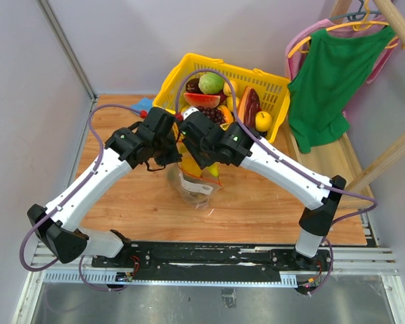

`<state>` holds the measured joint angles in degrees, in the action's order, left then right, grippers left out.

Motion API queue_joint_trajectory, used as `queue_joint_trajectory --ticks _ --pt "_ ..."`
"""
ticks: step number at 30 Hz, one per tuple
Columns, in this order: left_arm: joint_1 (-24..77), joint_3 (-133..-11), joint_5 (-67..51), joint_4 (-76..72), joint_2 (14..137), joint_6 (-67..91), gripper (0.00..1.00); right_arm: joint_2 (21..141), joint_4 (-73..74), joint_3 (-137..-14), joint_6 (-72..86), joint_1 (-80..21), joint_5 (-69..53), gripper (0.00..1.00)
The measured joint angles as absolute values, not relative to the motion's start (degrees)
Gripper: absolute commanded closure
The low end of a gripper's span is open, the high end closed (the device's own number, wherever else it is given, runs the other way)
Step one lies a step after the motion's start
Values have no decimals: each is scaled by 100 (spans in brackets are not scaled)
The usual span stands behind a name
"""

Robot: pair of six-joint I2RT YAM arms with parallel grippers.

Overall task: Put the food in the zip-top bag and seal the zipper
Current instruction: Place the fake fruit in the zipper food storage bag, then pick up the fake fruit from the bin.

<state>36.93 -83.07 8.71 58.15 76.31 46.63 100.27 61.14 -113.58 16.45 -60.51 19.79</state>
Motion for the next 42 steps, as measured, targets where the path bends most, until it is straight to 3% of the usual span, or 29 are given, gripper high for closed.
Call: queue_joint_trajectory --ticks 5,8,17,32,42 --pt "3686 -8248 840 5782 7579 4692 100 10221 6080 -11474 1664 -6095 1925 78" --pt "3686 -8193 825 5780 7544 4703 100 10263 6012 -11478 1673 -6095 1874 64" --pt "3686 -8147 823 5719 7520 4727 100 10005 5478 -10975 1671 -6097 1754 43" --pt "3686 -8075 836 5669 7465 4768 100 9142 5052 -10368 1525 -6012 1590 38" --pt "3686 -7979 906 5699 7343 4790 100 8801 5030 -10195 1286 -5006 1179 33"
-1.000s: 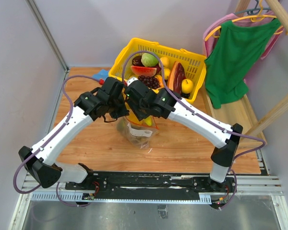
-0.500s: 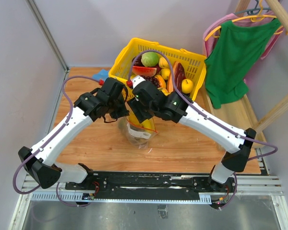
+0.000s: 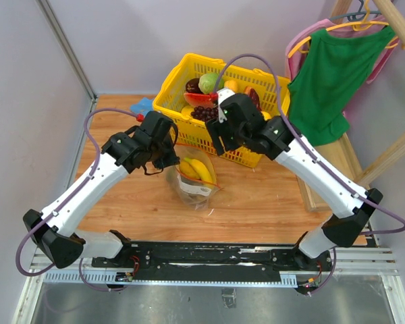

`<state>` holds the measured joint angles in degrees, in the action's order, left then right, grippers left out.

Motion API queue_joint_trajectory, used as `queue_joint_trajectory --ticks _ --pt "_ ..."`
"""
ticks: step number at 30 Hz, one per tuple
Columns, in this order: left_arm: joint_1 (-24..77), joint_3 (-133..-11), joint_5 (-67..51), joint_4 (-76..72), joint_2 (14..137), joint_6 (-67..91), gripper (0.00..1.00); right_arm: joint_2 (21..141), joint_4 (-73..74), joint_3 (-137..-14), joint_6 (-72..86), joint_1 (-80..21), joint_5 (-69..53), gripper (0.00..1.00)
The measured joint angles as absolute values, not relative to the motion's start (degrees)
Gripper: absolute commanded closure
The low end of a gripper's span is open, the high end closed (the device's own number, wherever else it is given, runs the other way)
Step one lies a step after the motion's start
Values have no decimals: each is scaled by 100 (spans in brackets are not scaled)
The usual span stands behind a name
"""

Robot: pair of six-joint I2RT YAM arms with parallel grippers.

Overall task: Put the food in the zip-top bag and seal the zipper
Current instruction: Pick up the fake fruit from the bin.

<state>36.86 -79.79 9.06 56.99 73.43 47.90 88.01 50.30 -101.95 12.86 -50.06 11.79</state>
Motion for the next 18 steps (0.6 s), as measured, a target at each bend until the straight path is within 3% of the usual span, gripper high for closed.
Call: queue_joint_trajectory --ticks 18 --pt "3686 -8333 1253 6217 7373 4779 100 10193 5218 -11563 829 -2904 401 27"
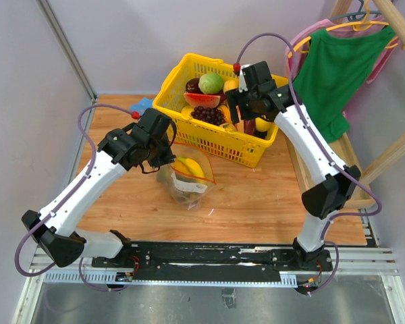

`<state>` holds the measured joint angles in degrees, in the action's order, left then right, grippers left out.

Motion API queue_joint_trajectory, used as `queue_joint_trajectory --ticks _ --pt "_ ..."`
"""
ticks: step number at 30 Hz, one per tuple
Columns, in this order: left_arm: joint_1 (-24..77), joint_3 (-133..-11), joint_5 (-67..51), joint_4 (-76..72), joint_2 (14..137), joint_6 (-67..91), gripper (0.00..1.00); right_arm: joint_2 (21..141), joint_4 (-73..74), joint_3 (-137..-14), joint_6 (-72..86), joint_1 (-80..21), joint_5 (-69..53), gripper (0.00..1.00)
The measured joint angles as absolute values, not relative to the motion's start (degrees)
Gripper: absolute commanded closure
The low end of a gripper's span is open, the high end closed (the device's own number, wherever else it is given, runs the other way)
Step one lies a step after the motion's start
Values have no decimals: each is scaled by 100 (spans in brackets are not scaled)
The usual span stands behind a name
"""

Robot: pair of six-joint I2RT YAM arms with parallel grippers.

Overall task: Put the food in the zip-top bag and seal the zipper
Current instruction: Pick up the fake fruit from the bin.

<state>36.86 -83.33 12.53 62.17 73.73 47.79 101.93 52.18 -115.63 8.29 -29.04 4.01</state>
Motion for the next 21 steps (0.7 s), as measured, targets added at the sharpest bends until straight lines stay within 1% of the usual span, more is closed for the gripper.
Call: queue_joint_trajectory --ticks 8,15,21 --pt "3686 -8847 1649 6600 7511 4700 100 10925 4930 -11681 526 -2683 -161 27" --pt "3686 -8892 1800 6718 7601 4672 100 11636 4672 -11850 423 -2519 -600 27" --pt "3686 -8858 1793 6716 7717 4650 100 12132 4589 -11963 416 -2432 -978 22"
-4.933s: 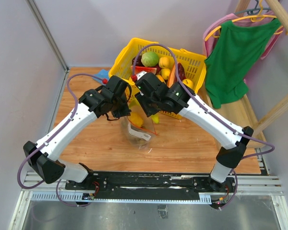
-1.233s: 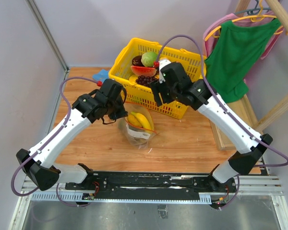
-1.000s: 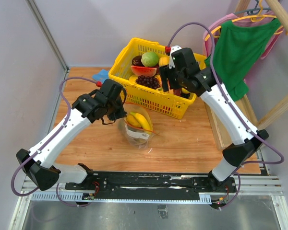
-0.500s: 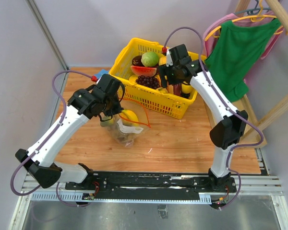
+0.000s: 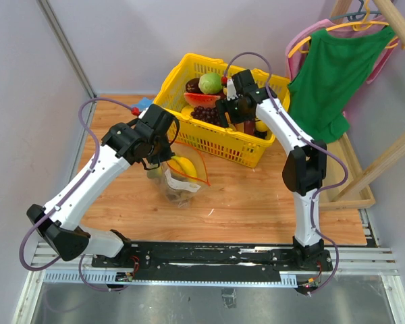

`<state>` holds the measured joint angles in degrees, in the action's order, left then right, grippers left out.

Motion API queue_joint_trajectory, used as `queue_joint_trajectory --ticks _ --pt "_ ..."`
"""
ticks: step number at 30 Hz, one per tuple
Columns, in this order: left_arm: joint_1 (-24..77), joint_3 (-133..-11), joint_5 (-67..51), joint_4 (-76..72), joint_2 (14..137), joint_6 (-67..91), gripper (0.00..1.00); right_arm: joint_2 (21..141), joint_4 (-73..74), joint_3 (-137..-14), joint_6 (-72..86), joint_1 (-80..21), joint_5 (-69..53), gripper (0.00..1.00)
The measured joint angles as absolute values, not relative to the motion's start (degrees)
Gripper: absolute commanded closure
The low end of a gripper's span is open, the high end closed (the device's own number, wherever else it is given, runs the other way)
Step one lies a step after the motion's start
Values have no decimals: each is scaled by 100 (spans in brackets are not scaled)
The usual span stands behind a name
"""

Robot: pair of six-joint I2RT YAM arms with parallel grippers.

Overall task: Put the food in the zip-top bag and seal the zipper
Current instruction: Pick up the fake fruit from the bin.

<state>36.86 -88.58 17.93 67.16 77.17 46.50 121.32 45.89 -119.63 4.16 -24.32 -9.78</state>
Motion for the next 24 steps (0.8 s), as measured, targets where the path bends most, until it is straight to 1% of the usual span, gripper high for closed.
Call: queue_joint_trajectory --ticks 3,10,17,19,21,24 --pt "3686 -8833 1787 6711 7743 4639 100 12267 4604 -11972 414 -2421 -1135 20" --pt "3682 -8825 1767 6641 7802 4613 100 12615 4720 -12053 283 -2421 -1514 7" --pt "3671 -8812 1717 6565 7832 4565 100 12943 4950 -12210 108 -2421 -1647 3" --pt "3664 -8809 1704 6560 7835 4545 100 12999 4963 -12210 51 -2421 -1643 3" --pt "3656 -8805 1686 6547 7839 4536 100 13008 4960 -12210 3 -2421 -1623 7" --pt "3647 -8805 1684 6510 7859 4525 100 13010 4998 -12219 -27 -2421 -1588 15"
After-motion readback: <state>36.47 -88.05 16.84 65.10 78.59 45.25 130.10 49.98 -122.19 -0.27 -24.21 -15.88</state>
